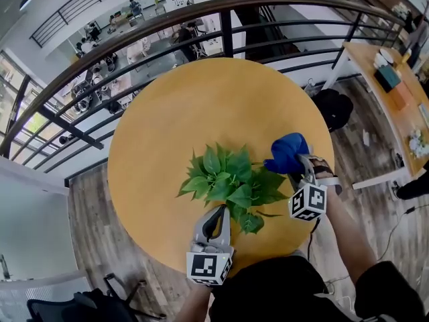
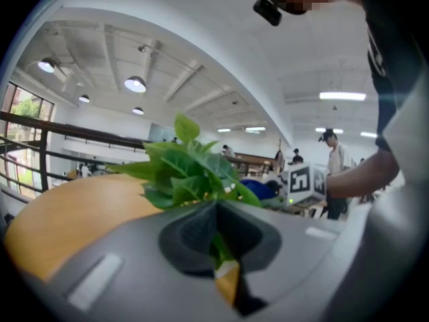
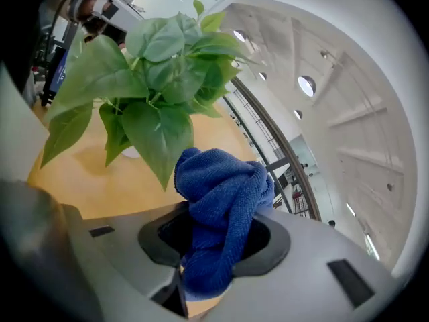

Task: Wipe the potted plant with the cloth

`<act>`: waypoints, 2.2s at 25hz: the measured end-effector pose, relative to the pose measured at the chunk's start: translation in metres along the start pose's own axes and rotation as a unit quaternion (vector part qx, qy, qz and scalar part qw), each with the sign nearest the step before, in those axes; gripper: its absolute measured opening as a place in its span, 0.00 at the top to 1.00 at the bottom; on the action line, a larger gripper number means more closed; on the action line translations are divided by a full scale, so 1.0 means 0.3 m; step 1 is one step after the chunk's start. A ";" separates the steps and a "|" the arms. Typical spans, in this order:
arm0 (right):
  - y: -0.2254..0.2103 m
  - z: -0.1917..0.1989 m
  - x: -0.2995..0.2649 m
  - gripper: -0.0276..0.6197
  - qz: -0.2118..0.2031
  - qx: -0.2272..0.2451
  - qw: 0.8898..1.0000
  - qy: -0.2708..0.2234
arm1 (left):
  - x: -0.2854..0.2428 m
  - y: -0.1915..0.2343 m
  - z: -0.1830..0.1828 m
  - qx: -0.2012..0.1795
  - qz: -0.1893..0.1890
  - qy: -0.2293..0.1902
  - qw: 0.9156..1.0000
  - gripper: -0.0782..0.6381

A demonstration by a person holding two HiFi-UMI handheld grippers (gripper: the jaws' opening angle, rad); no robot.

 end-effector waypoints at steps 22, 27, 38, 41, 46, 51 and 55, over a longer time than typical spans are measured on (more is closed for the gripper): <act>-0.018 -0.172 0.074 0.72 0.019 -0.018 0.998 -0.058 | -0.006 0.024 0.018 0.002 0.005 -0.002 1.000 0.89; -0.035 0.024 0.049 0.72 0.021 -0.050 0.998 0.020 | -0.014 0.008 0.017 0.003 0.014 -0.003 1.000 0.89; 0.257 0.122 0.338 0.72 -0.103 -0.163 0.981 0.036 | -0.013 -0.002 0.019 0.007 0.016 -0.003 1.000 0.89; 0.319 0.020 0.403 0.72 -0.152 -0.175 0.973 -0.008 | -0.011 -0.003 0.022 0.005 0.016 -0.002 1.000 0.89; 0.365 -0.173 0.535 0.72 -0.281 -0.168 0.938 -0.116 | 0.000 -0.002 0.022 0.002 0.014 0.000 1.000 0.89; 0.403 -0.294 0.603 0.72 -0.375 -0.162 0.896 -0.173 | 0.004 -0.005 0.020 -0.002 0.014 -0.001 1.000 0.89; 0.452 -0.316 0.518 0.72 -0.364 -0.145 0.904 -0.171 | 0.003 -0.014 0.016 -0.005 0.014 0.000 1.000 0.89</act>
Point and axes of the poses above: the fingertips, and each gripper's own axes: x backward along the fingers, y to its left, z out of its underside, the point moved 2 cm from there along x, backward along the fingers, and after that the axes turned 9 degrees about -y, right-handed, at the moved point
